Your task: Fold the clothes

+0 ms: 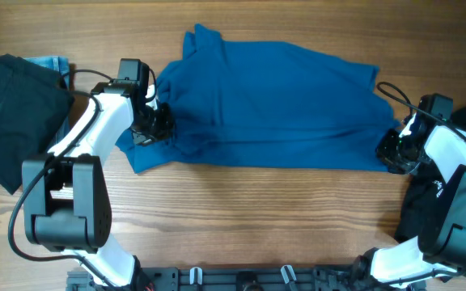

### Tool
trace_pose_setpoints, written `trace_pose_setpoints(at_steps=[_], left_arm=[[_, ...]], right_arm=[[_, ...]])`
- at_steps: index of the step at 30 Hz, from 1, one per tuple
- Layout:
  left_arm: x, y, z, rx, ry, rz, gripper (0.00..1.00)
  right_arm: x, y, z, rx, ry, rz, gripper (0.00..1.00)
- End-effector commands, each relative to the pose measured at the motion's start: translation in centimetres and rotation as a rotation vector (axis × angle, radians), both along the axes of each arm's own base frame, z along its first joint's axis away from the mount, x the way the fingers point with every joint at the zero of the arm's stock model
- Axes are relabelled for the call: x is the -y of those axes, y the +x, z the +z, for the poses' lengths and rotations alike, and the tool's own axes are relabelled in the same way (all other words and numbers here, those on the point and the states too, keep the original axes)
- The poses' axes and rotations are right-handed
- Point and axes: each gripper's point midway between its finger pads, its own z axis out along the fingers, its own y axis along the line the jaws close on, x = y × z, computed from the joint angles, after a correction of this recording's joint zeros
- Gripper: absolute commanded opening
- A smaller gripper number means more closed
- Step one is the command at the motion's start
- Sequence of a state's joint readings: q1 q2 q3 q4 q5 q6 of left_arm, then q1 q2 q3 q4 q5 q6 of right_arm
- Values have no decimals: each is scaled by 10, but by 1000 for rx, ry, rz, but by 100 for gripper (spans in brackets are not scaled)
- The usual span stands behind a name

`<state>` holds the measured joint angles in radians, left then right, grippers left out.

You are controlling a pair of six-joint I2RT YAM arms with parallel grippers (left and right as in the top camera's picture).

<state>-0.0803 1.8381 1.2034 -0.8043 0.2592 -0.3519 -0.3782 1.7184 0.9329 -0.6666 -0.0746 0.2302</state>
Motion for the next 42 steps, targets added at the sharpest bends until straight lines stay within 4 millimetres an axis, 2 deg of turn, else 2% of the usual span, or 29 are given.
trace_pose_setpoints(at_steps=[1, 6, 8, 15, 23, 25, 26, 28, 30, 33, 35, 37, 39, 42], left_arm=[[-3, 16, 12, 47, 11, 0, 4], [1, 55, 57, 190, -1, 1, 4], [1, 65, 69, 226, -4, 1, 4], [1, 65, 68, 223, -3, 1, 4], [29, 90, 90, 353, -164, -47, 4], [27, 91, 90, 359, -154, -44, 12], [26, 91, 89, 355, -145, -40, 24], [20, 86, 84, 328, -112, -29, 56], [13, 76, 77, 277, -70, -16, 66], [-15, 52, 61, 166, 91, 20, 66], [-41, 30, 53, 70, 225, 40, 64], [-57, 13, 50, 2, 288, 53, 61], [-70, 2, 49, -48, 310, 79, 60], [-91, -1, 49, -70, 309, 149, 62]], right_arm=[[-5, -3, -6, -11, 23, -3, 33], [-5, -3, -5, -11, 23, -3, 33], [-4, -3, -5, -11, 23, -3, 33], [-5, -3, -5, -11, 23, -3, 33], [-5, -3, -6, -12, 22, -2, 33], [-4, -3, -6, -11, 22, -2, 33], [-5, -3, -6, -11, 22, -2, 33], [-4, -3, -6, -11, 22, -2, 33], [-4, -3, -6, -11, 22, -2, 33], [-4, -3, -6, -11, 22, -2, 33], [-4, -3, -6, -11, 22, -2, 33], [-4, -2, -5, -10, 21, -2, 33], [-4, -2, -5, -8, 20, -2, 33], [-4, -2, -5, -7, 20, -2, 33]])
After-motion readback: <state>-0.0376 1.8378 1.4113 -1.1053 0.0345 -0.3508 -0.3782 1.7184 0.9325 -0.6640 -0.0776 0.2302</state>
